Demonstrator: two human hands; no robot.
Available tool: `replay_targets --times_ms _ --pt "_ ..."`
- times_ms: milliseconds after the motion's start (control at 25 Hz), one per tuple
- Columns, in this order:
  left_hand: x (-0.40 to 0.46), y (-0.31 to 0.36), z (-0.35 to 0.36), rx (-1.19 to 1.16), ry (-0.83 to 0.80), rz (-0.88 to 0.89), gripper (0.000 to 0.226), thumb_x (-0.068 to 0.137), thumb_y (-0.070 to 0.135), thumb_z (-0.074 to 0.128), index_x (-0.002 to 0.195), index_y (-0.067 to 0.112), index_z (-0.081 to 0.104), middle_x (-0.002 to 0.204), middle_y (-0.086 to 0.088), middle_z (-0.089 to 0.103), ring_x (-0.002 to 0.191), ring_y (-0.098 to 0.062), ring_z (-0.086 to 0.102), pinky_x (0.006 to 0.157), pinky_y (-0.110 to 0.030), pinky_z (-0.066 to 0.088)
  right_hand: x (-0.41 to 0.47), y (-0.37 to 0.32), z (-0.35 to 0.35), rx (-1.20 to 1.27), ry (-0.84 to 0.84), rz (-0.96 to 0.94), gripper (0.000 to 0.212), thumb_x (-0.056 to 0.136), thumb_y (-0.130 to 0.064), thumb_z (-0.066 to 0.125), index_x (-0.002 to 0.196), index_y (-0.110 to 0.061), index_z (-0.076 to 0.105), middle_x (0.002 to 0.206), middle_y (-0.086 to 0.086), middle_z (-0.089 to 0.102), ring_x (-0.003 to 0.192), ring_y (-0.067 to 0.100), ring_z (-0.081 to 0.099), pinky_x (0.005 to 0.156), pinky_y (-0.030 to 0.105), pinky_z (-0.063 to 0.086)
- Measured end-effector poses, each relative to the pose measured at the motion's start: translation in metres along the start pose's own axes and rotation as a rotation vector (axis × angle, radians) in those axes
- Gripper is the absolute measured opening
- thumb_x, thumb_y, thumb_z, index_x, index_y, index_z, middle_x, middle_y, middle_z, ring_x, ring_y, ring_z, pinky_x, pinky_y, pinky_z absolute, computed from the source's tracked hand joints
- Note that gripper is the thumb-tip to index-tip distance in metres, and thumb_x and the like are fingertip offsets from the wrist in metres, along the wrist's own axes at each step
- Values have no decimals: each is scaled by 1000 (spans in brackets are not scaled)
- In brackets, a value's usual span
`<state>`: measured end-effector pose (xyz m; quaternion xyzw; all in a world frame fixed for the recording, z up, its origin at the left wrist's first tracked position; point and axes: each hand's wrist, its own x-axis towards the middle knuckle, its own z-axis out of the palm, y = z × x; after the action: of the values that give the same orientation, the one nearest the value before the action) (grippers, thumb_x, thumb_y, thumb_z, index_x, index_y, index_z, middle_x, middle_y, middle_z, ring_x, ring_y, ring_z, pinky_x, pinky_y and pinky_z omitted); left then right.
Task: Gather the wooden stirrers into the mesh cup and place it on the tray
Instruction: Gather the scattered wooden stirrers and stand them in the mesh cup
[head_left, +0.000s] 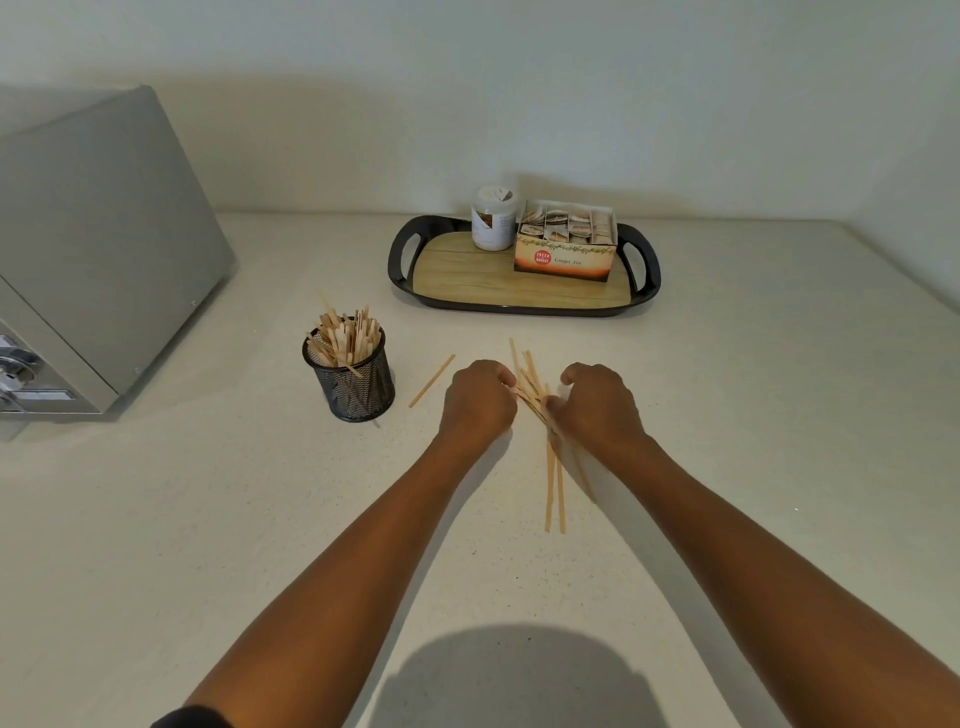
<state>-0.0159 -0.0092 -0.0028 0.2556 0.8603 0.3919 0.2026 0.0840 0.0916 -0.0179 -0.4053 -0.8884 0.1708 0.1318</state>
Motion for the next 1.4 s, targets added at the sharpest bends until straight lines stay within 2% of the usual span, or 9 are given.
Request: replay_targets --times_ms 160,240,320,440,600,920,1120,1280,1400 --pt "8 -12 -3 299 16 189 26 87 5 65 111 15 68 111 -5 69 96 -19 65 78 -25 49 -13 -10 6 -177 -54 3 46 81 -51 70 101 -11 63 102 6 58 96 25 58 77 36 49" --pt "11 -14 -1 479 34 442 43 87 5 64 126 21 61 124 -5 63 107 -22 60 87 -32 51 -21 -15 7 -203 -22 -60 37 87 -44 67 104 -11 66 102 7 59 96 25 58 82 39 51" --pt "17 -16 -4 637 -68 657 46 91 10 60 133 27 57 138 -2 54 124 -25 49 97 -43 47 -25 -11 7 -176 7 -113 26 92 -34 64 107 -14 70 101 6 61 96 24 58 84 40 50" --pt "23 -19 -9 847 -129 803 27 93 19 57 116 28 66 123 1 63 117 -24 51 89 -42 48 -27 -3 3 -148 3 -171 18 94 -24 62 107 -16 71 100 5 64 94 23 57 81 37 48" --pt "27 -21 -8 793 -22 926 16 89 27 61 101 28 71 110 7 65 104 -18 53 79 -37 44 -23 -2 2 -211 -4 -232 14 95 -19 57 100 -13 69 95 5 63 91 24 56 74 35 41" --pt "21 -33 5 815 81 1058 20 97 25 47 109 17 60 104 -1 59 99 -21 52 84 -36 36 -27 -8 8 -447 -15 -263 24 98 -7 36 113 -10 53 111 7 56 105 25 54 84 38 42" --pt "16 -27 4 784 86 999 17 98 21 43 109 15 56 97 -3 63 87 -23 59 89 -39 36 -25 -4 2 -442 35 -321 23 98 -10 38 117 -12 51 104 6 63 94 24 59 84 38 40" --pt "13 -11 2 655 99 931 14 99 16 45 108 15 56 86 -3 64 69 -24 58 69 -32 36 -12 -6 -19 -446 97 -384 21 96 -8 41 115 -12 51 85 4 66 74 25 58 84 39 37" --pt "11 -1 -4 608 95 835 21 98 16 46 116 17 58 88 -4 60 68 -21 57 59 -34 46 3 -16 -45 -515 83 -447 21 95 -8 42 112 -16 50 83 3 66 73 26 59 91 44 35"
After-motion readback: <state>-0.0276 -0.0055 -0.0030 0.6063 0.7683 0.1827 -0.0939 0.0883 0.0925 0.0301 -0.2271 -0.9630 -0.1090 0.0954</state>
